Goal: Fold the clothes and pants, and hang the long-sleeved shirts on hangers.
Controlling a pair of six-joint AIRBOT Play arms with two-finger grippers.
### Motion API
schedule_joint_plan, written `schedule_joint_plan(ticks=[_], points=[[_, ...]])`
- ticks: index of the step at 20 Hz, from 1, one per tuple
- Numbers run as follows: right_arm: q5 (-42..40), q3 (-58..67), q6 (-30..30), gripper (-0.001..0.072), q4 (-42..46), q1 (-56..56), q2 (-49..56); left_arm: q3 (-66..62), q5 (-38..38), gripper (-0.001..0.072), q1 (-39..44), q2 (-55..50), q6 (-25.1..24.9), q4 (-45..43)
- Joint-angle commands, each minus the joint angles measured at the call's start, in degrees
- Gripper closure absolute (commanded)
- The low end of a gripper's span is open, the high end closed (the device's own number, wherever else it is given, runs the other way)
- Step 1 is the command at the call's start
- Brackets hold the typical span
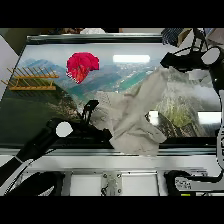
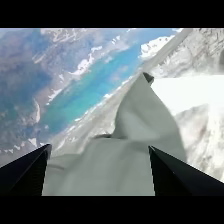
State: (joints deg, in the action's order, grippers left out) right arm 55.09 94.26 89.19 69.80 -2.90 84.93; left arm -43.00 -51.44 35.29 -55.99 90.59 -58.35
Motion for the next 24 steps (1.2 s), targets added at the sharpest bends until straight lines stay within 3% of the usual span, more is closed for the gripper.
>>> schedule_joint_plan(ticks=[1, 4, 8, 12, 15, 20, 24], points=[[1.2, 1.4, -0.9, 0.0048, -1.4, -0.9, -1.4, -3.8, 3.5, 0.0077, -3.5, 0.9, 1.2, 0.9], [6.2, -0.3, -3.9, 0.0191, 1.3, -1.9, -5.7, -6.7, 2.5, 0.0077, -14.1, -0.3, 1.2, 0.9], [10.0, -13.6, -3.9, 0.0191, 6.2, -2.0, -15.2, -6.9, 2.4, 0.0077, -20.6, -8.0, -0.4, 1.0], [10.9, -31.0, -3.3, 0.0191, 7.6, -2.0, -23.3, -11.2, 1.7, 0.0077, -20.4, -17.3, -0.4, 1.0], [11.0, -39.9, 1.1, 0.0192, 9.7, -2.0, -26.4, -18.2, -1.5, 0.0077, -18.5, -22.7, -0.4, 0.6], [12.5, -44.7, 2.7, 0.0202, 10.0, -2.0, -27.3, -26.6, -13.7, 0.0077, -13.9, -29.0, 2.9, -17.9], [13.1, -44.8, 3.3, 0.0202, 10.6, -2.0, -27.2, -23.7, -11.9, 0.0077, -12.3, -30.1, 6.2, -21.0]])
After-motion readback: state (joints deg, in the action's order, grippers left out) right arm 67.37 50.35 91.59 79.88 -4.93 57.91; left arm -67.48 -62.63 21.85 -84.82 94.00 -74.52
